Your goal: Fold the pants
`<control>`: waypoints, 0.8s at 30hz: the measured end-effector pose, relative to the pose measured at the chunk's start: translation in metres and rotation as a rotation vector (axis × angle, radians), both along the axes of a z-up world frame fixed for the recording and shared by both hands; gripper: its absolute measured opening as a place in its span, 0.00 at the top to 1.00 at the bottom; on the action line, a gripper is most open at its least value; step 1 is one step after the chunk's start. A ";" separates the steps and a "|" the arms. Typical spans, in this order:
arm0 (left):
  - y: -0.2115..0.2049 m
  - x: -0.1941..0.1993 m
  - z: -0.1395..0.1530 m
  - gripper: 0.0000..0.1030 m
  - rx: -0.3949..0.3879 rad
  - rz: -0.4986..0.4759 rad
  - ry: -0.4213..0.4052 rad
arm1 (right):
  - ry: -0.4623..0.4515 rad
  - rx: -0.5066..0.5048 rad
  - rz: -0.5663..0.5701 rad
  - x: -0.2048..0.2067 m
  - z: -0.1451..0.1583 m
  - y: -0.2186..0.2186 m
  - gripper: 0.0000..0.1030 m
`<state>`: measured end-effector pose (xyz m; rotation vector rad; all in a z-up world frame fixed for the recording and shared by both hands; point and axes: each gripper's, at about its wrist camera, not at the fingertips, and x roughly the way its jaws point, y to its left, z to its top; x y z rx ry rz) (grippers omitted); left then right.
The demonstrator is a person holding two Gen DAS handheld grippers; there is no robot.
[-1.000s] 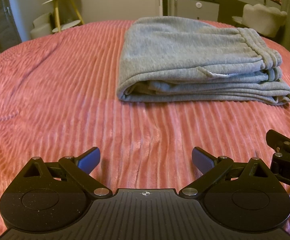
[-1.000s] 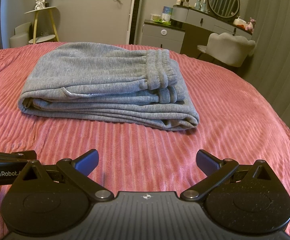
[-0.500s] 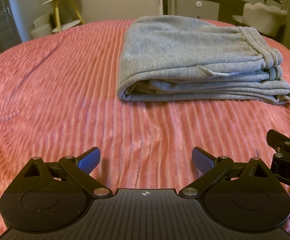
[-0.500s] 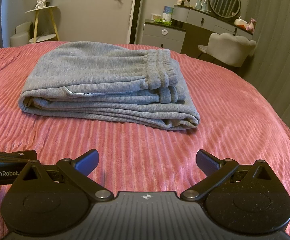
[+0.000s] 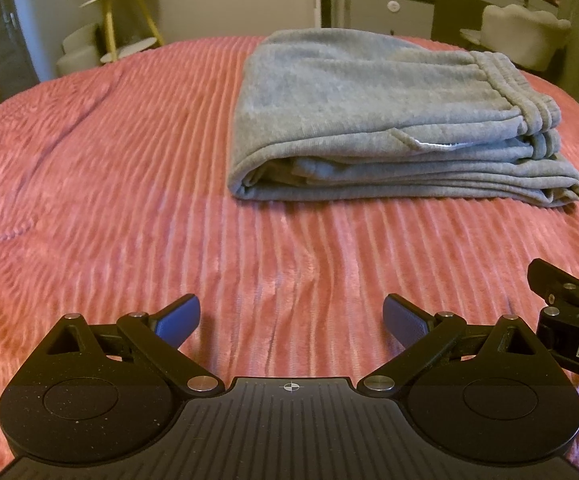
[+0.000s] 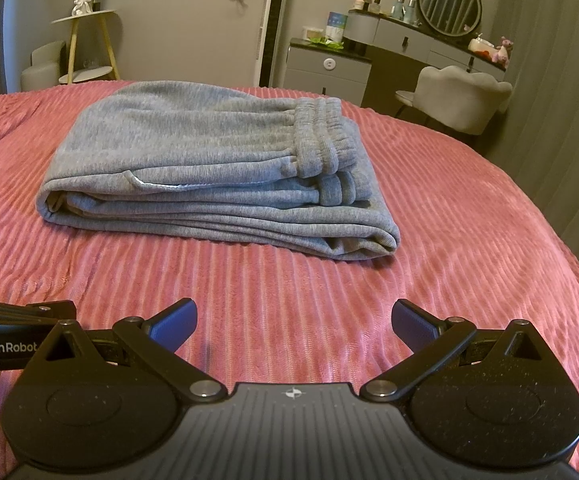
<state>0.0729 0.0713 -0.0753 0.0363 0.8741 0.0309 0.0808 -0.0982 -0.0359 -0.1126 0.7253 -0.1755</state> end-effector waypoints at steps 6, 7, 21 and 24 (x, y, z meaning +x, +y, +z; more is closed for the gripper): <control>0.001 0.000 0.001 0.02 -0.001 0.005 -0.002 | 0.000 -0.005 0.002 -0.001 0.000 0.000 0.00; 0.000 0.000 0.001 0.02 0.002 0.004 -0.003 | -0.001 -0.005 0.002 -0.001 0.000 0.000 0.00; 0.000 -0.001 0.002 0.02 0.008 -0.001 -0.007 | -0.001 -0.005 0.004 -0.002 0.000 -0.001 0.00; 0.000 -0.001 0.001 0.02 0.010 -0.002 -0.009 | 0.001 -0.008 0.007 -0.002 0.000 -0.001 0.00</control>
